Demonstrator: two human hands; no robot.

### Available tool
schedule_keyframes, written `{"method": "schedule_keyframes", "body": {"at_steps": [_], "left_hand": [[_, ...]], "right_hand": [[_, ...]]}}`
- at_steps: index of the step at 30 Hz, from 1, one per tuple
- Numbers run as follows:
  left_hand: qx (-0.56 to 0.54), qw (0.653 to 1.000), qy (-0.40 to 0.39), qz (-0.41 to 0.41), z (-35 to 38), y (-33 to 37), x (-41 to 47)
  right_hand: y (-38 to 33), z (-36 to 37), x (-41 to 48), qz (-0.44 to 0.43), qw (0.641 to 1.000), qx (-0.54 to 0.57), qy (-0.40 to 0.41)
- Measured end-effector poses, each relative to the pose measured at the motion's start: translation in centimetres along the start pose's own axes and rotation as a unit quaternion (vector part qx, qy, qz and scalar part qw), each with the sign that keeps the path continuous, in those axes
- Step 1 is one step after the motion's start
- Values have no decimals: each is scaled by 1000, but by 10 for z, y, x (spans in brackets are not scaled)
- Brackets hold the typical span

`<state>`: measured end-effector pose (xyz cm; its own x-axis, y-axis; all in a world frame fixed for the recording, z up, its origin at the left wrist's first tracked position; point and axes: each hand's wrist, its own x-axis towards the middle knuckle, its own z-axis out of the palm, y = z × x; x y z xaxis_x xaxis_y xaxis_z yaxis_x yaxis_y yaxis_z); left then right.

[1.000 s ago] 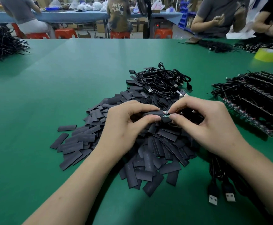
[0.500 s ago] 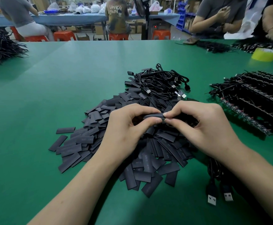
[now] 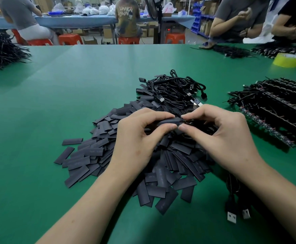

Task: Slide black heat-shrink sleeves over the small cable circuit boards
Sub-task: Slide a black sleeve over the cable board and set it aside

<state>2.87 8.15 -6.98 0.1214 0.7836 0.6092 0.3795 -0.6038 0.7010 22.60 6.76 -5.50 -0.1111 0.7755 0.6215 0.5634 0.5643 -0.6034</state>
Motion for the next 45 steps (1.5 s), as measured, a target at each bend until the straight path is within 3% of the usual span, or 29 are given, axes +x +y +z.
{"method": "schedule_keyframes", "body": {"at_steps": [45], "left_hand": [[4,999,33,42,2,5,-1]], "right_hand": [[-5,0,-2,8,999,47,15]]}}
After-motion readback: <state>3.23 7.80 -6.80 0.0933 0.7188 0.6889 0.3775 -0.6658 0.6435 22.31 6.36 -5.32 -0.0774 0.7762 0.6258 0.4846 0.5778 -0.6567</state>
